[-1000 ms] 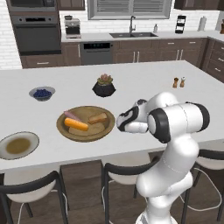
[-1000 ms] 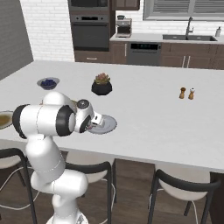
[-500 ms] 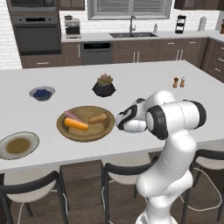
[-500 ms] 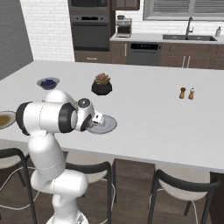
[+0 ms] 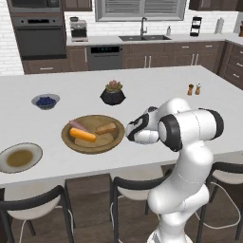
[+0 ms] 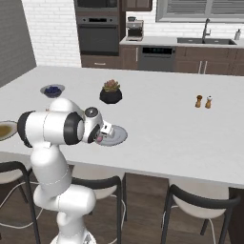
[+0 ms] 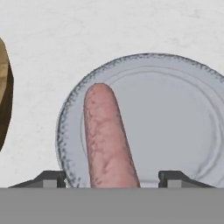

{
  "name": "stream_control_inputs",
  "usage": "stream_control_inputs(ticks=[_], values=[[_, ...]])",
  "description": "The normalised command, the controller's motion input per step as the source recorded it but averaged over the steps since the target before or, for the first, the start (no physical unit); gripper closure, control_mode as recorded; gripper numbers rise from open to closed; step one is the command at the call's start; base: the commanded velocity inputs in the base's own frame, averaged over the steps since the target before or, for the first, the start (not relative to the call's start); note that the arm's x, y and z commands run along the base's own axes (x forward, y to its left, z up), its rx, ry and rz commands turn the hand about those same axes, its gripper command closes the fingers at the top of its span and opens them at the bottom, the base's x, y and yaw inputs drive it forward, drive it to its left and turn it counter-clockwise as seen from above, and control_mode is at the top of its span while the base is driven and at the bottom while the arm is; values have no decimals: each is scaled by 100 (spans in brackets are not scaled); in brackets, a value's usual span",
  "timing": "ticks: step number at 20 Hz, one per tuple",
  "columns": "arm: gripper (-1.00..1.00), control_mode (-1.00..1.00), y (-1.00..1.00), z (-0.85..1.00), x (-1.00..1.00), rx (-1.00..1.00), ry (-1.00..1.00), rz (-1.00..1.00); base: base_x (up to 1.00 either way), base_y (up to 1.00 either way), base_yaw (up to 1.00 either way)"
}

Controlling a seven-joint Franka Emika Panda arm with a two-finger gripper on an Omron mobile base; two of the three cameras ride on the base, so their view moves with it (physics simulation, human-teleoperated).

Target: Place one bun and one sausage from the bowl on each plate.

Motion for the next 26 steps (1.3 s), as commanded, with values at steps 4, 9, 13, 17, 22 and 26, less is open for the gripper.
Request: stream_control_inputs(ticks=[4,9,13,17,22,26], values=[[-100,-100,-1,5,0,0,0,0,0,0,0],[-100,-100,8,60,-45,-1,0,4,0,0,0],[-100,-100,50,64,-31,0,0,26,0,0,0],[-100,-100,64,54,-1,-1,2,36,0,0,0],[-100,-100,89,18,-3,-9,3,41,0,0,0],[-100,-100,85,0,-3,-21,-1,29,0,0,0]])
